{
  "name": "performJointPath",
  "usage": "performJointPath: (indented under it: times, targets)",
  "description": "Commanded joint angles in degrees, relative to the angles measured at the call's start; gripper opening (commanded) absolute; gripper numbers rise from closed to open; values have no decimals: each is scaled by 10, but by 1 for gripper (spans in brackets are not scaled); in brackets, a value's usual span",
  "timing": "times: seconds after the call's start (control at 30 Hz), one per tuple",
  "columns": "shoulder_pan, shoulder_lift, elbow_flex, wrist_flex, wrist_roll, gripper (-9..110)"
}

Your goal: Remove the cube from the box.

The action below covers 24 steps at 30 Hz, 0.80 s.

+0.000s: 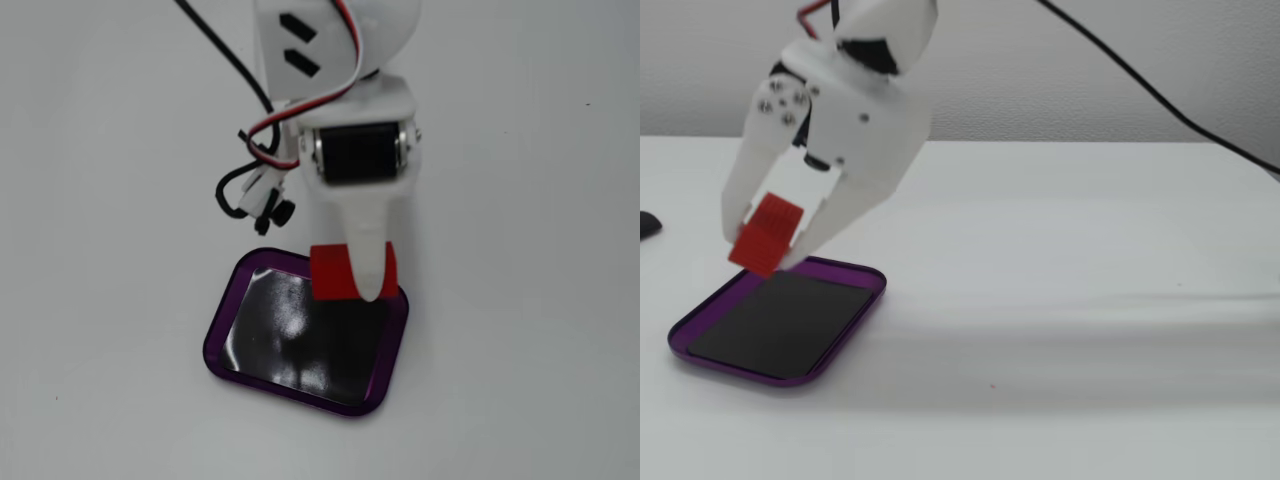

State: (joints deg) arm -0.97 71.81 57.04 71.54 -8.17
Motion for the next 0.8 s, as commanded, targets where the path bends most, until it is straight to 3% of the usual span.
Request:
performJointPath:
  times: [0.0,0.3,0.77]
  targets:
    - [-16,104,-7,7,-4,0]
    - [-14,236,99,-2,-18,0]
    - [-11,500,628,-191,-39,0]
